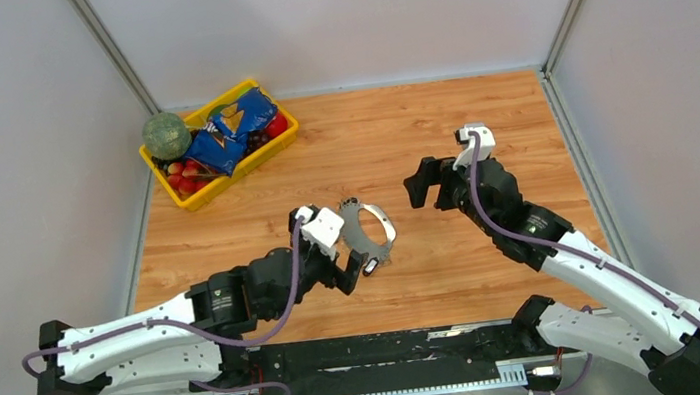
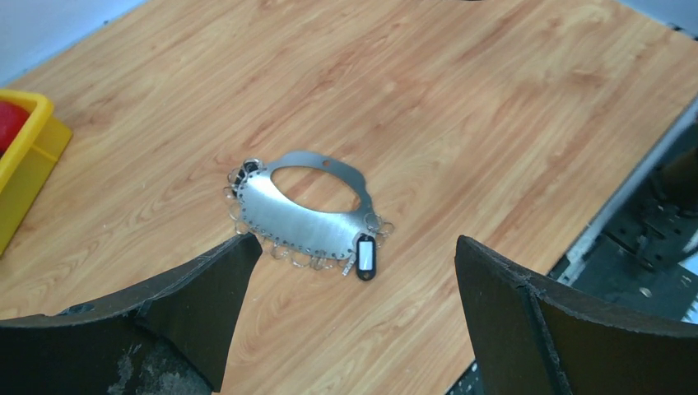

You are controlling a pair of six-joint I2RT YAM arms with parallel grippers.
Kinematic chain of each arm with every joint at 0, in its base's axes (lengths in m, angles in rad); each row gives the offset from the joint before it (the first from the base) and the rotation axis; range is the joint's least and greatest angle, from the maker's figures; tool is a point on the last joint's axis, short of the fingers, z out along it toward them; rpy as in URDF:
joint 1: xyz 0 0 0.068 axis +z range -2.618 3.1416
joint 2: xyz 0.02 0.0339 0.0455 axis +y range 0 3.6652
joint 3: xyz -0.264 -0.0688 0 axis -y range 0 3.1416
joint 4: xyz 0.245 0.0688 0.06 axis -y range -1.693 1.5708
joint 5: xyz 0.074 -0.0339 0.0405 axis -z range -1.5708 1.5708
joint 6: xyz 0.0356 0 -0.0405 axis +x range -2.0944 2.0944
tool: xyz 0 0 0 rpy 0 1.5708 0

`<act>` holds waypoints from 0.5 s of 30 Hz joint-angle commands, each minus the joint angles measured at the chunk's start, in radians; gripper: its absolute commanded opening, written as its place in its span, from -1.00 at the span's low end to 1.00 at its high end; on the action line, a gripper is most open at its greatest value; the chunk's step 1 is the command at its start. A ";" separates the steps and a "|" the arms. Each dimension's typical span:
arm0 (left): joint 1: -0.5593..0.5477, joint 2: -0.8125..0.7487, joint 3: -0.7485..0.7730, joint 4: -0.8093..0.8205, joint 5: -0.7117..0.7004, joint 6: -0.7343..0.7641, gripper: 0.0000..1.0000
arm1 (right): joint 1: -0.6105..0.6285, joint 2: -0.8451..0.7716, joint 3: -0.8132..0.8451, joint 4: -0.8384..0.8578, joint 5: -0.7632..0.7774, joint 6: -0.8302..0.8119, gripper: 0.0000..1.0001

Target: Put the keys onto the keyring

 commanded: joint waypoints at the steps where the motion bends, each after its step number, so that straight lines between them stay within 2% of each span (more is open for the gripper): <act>1: 0.109 0.071 0.006 0.110 0.074 -0.062 1.00 | 0.012 -0.034 0.058 -0.068 0.063 -0.009 0.99; 4: 0.182 0.136 0.002 0.152 0.121 -0.077 1.00 | 0.019 -0.049 0.060 -0.070 0.060 -0.016 0.99; 9: 0.367 0.238 -0.022 0.241 0.223 -0.108 1.00 | 0.033 -0.051 0.062 -0.070 0.066 -0.012 0.99; 15: 0.540 0.341 0.024 0.278 0.270 -0.092 1.00 | 0.034 -0.046 0.082 -0.068 0.091 -0.036 0.99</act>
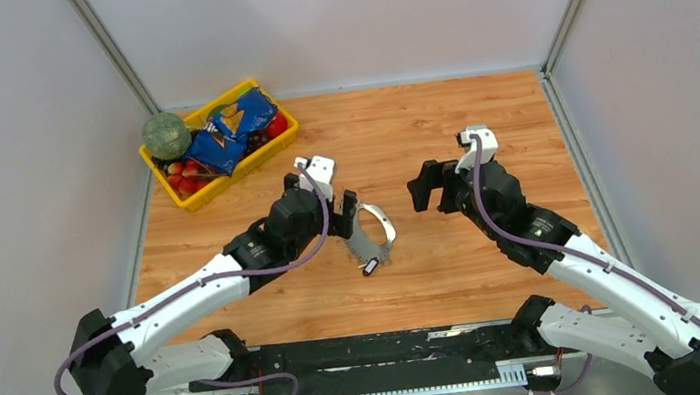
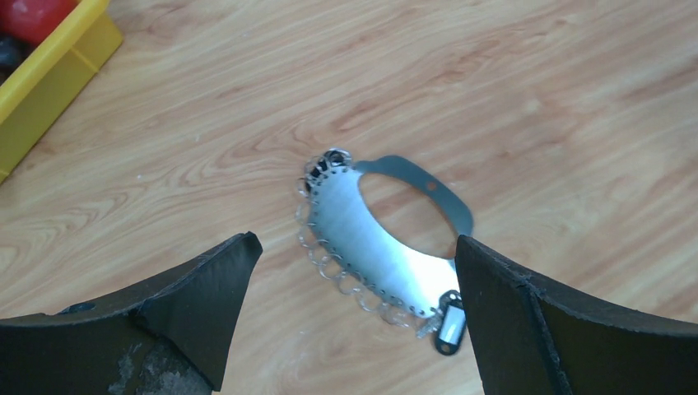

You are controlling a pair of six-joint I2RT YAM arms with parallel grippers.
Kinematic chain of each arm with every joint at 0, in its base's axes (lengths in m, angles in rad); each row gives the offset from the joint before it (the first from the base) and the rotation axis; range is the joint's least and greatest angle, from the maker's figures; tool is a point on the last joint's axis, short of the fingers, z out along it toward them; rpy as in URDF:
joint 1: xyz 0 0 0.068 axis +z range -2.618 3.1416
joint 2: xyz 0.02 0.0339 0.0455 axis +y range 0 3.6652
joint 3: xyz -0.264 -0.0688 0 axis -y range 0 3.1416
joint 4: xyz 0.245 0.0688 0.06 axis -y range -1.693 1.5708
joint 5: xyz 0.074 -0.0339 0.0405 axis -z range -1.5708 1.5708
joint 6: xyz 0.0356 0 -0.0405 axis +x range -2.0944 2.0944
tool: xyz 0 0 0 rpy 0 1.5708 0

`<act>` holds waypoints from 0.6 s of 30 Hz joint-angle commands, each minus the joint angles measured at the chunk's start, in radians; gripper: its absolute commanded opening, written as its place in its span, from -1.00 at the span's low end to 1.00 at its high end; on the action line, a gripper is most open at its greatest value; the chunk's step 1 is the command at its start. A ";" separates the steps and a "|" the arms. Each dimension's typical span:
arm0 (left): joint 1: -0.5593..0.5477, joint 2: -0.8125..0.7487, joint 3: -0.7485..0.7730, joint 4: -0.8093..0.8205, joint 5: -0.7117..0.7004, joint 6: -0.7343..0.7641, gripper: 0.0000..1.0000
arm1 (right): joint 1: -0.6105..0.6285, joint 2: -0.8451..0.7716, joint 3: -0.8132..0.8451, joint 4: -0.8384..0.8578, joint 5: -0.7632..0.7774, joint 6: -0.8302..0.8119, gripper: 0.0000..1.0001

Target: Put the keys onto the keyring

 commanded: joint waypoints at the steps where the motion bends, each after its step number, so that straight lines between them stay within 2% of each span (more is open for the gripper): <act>1: 0.129 0.050 0.044 0.083 0.075 -0.012 1.00 | 0.006 -0.005 0.067 0.009 0.050 -0.028 0.99; 11: 0.406 0.095 0.029 0.130 0.169 0.032 1.00 | 0.006 0.148 0.147 0.009 0.090 -0.072 1.00; 18: 0.426 -0.026 -0.119 0.248 0.252 0.006 1.00 | 0.006 0.211 0.161 0.019 0.124 -0.071 1.00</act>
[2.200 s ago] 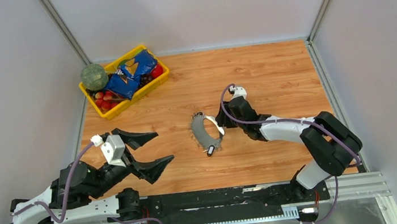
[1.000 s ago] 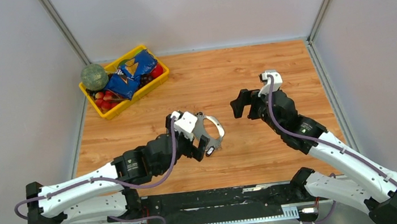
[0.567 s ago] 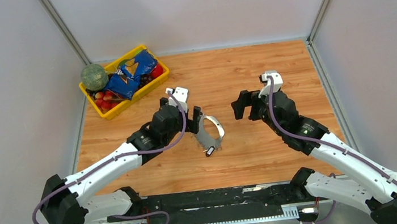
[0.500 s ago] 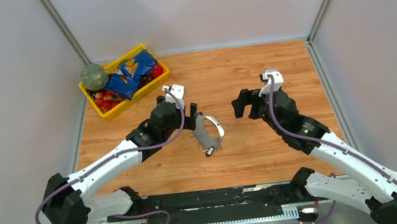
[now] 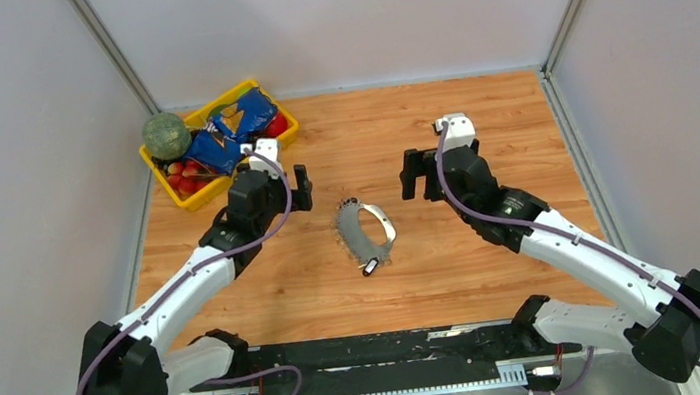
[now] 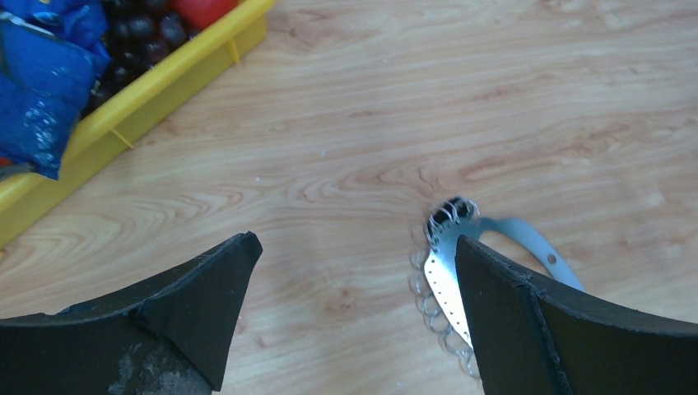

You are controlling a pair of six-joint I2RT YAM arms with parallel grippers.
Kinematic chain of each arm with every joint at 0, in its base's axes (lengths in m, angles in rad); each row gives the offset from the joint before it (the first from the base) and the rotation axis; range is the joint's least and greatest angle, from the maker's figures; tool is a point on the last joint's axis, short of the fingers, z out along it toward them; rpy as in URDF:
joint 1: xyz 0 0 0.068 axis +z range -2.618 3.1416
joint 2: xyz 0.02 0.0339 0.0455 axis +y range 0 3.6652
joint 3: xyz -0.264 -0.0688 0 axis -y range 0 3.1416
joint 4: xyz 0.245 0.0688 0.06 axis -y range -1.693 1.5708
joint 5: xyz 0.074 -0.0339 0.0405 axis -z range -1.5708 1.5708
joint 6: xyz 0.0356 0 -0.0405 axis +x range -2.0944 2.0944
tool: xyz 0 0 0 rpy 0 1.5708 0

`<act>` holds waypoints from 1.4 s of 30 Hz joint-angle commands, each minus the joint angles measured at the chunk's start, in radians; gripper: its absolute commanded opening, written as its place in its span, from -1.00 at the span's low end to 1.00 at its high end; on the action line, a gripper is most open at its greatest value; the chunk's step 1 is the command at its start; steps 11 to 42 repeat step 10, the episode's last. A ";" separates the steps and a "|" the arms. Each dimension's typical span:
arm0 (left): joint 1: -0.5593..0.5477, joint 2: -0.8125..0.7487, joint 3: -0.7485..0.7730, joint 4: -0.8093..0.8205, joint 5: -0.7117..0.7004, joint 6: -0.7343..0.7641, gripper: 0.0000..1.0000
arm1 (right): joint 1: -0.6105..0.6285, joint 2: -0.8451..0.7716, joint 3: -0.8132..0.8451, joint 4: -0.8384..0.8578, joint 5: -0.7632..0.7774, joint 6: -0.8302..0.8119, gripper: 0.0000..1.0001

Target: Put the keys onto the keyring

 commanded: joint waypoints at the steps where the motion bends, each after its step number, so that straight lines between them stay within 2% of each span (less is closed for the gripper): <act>1: 0.000 -0.108 -0.089 0.111 0.096 -0.013 1.00 | 0.006 0.030 0.056 0.025 0.038 -0.025 1.00; 8: 0.000 -0.191 -0.141 0.141 0.135 -0.037 1.00 | 0.006 0.025 0.021 0.071 0.079 -0.025 1.00; 10: 0.001 -0.191 -0.134 0.137 0.144 -0.039 1.00 | 0.006 0.027 0.014 0.085 0.119 -0.026 1.00; 42: 0.001 -0.191 -0.134 0.137 0.144 -0.039 1.00 | 0.006 0.027 0.014 0.085 0.119 -0.026 1.00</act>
